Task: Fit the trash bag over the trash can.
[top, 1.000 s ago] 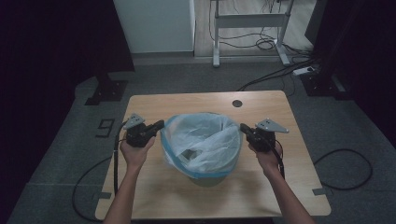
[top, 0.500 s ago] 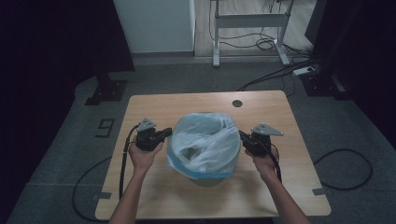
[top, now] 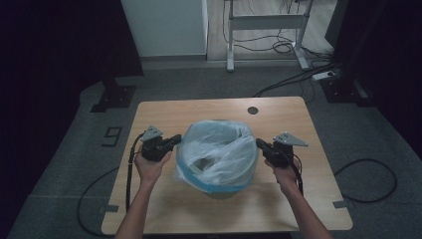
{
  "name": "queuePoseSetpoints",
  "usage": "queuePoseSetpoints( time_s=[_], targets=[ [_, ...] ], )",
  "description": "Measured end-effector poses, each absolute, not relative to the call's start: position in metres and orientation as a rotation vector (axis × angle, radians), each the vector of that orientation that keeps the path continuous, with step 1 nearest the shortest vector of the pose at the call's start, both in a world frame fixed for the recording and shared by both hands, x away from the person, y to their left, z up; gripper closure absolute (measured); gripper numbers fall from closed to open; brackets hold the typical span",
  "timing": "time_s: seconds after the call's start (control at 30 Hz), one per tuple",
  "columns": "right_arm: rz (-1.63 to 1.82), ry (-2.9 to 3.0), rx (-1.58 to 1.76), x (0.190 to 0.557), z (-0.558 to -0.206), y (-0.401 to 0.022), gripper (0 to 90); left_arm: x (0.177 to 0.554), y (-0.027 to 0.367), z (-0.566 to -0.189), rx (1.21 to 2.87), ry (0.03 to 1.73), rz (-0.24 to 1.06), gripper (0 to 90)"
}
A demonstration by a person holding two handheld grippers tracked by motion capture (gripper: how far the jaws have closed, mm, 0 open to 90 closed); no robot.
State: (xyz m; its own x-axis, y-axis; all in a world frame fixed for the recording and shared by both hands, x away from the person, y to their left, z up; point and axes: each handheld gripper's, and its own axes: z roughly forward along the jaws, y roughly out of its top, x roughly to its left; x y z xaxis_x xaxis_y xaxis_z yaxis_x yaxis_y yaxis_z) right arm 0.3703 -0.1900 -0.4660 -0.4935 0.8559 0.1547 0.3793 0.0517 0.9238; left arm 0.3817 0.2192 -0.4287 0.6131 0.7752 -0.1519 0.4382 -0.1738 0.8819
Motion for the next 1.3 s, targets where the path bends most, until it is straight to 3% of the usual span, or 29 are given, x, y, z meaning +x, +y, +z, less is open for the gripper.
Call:
queuePoseSetpoints(
  time_s=[0.07,0.47,0.8,0.9,1.07,1.3],
  targets=[
    [1.444,1.888,1.231,0.369,-0.464,-0.191,89.1,0.381,0.222,-0.425,1.769,0.982,0.418,88.1],
    [1.453,1.873,1.209,0.367,-0.458,-0.193,88.6,0.383,0.218,-0.394,1.733,0.800,0.361,53.4],
    [1.447,1.877,1.201,0.366,-0.457,-0.191,88.5,0.390,0.199,-0.385,1.875,0.715,0.330,44.1],
    [1.450,1.876,1.196,0.365,-0.456,-0.191,88.4,0.392,0.195,-0.385,1.922,0.712,0.342,48.3],
    [1.454,1.873,1.197,0.365,-0.456,-0.193,88.4,0.392,0.191,-0.388,1.965,0.699,0.377,71.3],
    [1.455,1.867,1.198,0.364,-0.455,-0.196,88.3,0.391,0.195,-0.383,1.919,0.707,0.402,89.6]
  ],
)
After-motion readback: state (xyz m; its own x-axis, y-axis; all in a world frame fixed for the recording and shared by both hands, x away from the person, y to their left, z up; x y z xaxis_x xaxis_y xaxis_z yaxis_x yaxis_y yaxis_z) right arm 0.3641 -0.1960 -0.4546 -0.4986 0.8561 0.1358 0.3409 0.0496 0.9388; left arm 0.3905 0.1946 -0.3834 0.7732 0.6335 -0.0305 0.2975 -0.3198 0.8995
